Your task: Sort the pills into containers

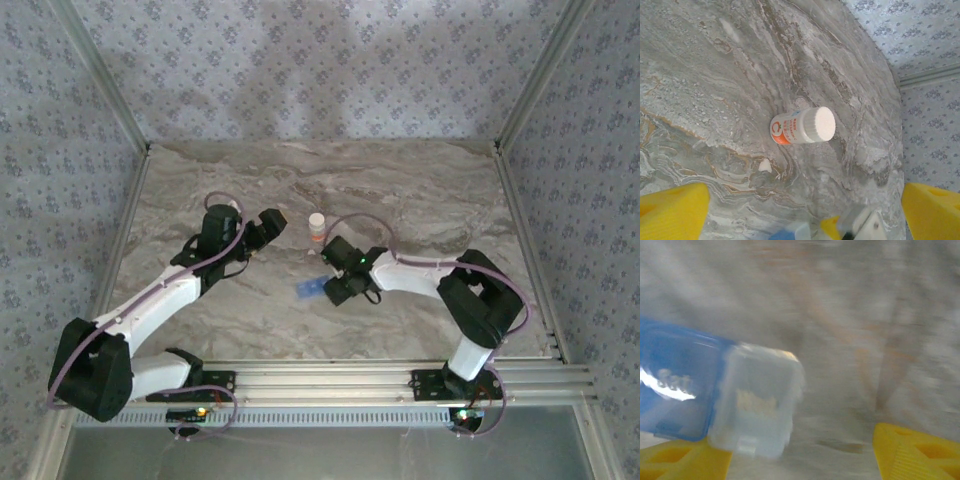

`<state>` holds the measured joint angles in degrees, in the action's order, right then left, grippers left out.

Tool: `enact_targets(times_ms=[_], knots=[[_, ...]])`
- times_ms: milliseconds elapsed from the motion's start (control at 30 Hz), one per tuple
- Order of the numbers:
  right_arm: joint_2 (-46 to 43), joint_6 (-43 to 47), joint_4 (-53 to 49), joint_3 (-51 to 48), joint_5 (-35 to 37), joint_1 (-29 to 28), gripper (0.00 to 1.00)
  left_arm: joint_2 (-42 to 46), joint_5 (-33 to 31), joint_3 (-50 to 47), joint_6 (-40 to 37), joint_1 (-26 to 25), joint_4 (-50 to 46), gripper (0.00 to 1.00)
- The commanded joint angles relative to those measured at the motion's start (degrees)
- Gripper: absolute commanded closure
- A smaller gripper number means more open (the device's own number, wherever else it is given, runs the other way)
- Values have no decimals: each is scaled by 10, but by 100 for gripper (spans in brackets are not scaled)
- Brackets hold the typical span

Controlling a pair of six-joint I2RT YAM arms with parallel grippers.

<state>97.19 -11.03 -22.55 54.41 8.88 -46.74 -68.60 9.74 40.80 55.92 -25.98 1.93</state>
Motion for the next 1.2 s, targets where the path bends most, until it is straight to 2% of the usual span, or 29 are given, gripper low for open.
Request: enact_targets(times_ms=[0, 233, 400, 500, 667, 800, 1167], knots=[[2, -45, -46, 23, 32, 35, 25, -8, 19, 23, -22, 2, -7, 2], [-73, -69, -66, 2, -14, 60, 24, -37, 18, 48, -60, -3, -66, 2], [-109, -111, -31, -12, -92, 100, 24, -52, -10, 72, -118, -30, -145, 2], [-96, -115, -7, -4, -135, 115, 24, -60, -46, 86, -162, -65, -195, 2], [-50, -117, 18, 25, -148, 114, 24, -89, -115, 108, -216, -121, -262, 2], [-27, -120, 28, 34, -153, 106, 24, -103, -150, 109, -248, -155, -278, 2], [14, -127, 37, 44, -152, 91, 24, -125, -198, 122, -301, -237, -295, 2]])
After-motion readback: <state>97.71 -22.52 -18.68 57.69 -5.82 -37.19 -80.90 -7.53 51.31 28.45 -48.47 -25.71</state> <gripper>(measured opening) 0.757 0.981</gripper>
